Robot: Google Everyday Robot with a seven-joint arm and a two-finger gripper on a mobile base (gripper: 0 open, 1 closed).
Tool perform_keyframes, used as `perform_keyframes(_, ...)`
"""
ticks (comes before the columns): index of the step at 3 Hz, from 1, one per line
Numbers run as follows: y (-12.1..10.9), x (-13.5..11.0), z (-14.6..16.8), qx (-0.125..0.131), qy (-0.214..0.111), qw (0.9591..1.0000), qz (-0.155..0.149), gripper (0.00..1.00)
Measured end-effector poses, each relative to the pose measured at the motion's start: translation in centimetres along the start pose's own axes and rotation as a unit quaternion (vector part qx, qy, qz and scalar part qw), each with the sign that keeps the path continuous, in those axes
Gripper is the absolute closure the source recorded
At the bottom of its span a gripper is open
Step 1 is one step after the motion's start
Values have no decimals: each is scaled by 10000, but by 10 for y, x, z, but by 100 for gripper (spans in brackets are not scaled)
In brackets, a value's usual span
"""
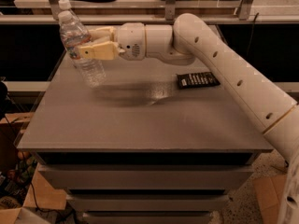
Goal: Place water bottle upright
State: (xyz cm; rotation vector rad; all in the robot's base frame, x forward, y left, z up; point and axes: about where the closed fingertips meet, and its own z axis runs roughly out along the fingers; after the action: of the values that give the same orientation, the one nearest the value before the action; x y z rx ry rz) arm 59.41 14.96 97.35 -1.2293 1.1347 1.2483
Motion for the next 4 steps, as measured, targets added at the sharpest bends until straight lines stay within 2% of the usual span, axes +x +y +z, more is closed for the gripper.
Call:
perform_keyframes(1, -1, 19, 6, 108, -51, 9998, -180, 100)
perform_keyframes(2, -3, 23, 7, 107, -55, 9998, -169, 100)
perform_keyframes(4, -5, 31, 12, 137, -114, 9997, -177, 59)
